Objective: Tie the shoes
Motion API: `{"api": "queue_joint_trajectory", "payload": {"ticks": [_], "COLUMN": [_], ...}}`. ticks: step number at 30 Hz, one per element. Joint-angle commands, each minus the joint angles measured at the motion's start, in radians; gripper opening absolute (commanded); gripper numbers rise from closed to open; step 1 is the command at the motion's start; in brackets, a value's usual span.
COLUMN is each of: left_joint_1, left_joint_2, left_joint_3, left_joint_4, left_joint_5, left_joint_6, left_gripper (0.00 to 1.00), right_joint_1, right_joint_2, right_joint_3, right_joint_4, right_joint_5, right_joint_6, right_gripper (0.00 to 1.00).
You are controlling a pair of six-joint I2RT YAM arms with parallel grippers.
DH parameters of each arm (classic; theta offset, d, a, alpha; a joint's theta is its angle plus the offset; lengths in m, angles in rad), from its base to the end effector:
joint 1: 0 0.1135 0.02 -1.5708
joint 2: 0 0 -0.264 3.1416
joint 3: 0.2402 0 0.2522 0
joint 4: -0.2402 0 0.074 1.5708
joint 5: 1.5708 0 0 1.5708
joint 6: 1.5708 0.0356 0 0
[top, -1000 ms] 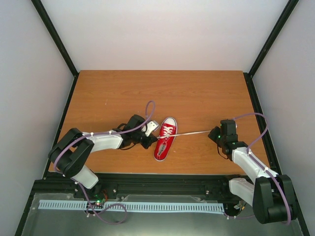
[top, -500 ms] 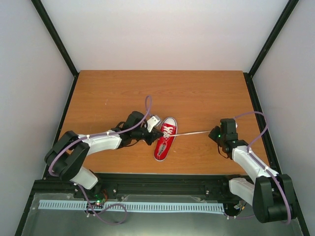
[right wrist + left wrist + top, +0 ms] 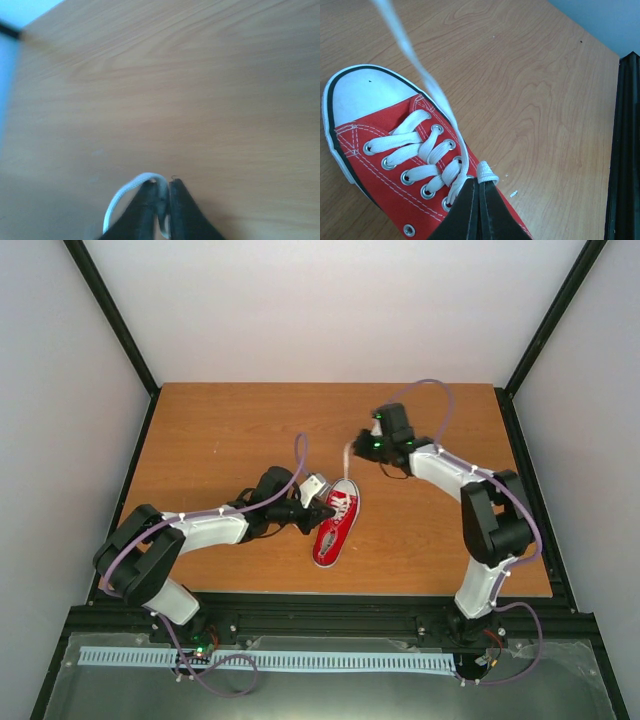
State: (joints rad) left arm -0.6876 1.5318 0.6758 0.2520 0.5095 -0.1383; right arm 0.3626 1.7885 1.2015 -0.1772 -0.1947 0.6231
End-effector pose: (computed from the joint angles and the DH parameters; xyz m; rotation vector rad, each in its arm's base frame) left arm 0.2224 -0.2051 0.1719 0.9060 2.0817 -1.0104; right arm 0.3649 0.1458 0.2102 0.2150 2.4203 0.6990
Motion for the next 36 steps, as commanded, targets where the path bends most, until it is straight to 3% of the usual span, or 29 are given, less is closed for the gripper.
{"api": "queue_joint_trajectory", "payload": {"ticks": [1,3,4,6,9,11,15,18,23,31,36], "left_joint_1": [-0.012,-0.012,-0.012,-0.012,-0.012,-0.012,-0.013,-0.012,-0.013,-0.013,-0.011], "left_joint_2": [-0.029,-0.032,-0.029,-0.025,-0.019,-0.016,-0.007,-0.001,0.0,0.004,0.009], "left_joint_3": [-0.011,-0.01,-0.009,-0.002,0.0,0.002,0.011,0.014,0.013,0.011,0.014], "left_joint_4": [0.058,0.058,0.059,0.06,0.063,0.06,0.047,0.049,0.046,0.049,0.051], "left_joint_5": [0.006,0.009,0.013,0.023,0.03,0.03,0.019,0.023,0.024,0.025,0.028], "left_joint_6": [-0.011,-0.015,-0.018,-0.025,-0.036,-0.041,-0.044,-0.046,-0.045,-0.042,-0.041], "left_gripper": [0.01,0.01,0.01,0.01,0.01,0.01,0.01,0.01,0.01,0.01,0.01], "right_joint_1": [0.114,0.108,0.102,0.069,0.004,-0.001,0.01,0.053,0.087,0.09,0.096], "right_joint_2": [-0.057,-0.127,-0.163,-0.226,-0.327,-0.387,-0.418,-0.41,-0.382,-0.27,-0.262], "right_joint_3": [0.034,-0.035,-0.068,-0.156,-0.337,-0.431,-0.551,-0.575,-0.577,-0.548,-0.547], "right_joint_4": [-0.019,-0.027,-0.041,-0.042,0.069,0.151,0.311,0.344,0.368,0.399,0.414], "right_joint_5": [-0.233,-0.2,-0.169,-0.136,-0.194,-0.221,-0.51,-0.62,-0.647,-0.704,-0.741], "right_joint_6": [-0.051,-0.053,-0.068,-0.074,-0.055,-0.091,-0.161,-0.196,-0.219,-0.242,-0.253], "right_gripper": [0.24,0.67,0.79,0.89,0.92,0.93,0.92,0.9,0.78,0.49,0.44]}}
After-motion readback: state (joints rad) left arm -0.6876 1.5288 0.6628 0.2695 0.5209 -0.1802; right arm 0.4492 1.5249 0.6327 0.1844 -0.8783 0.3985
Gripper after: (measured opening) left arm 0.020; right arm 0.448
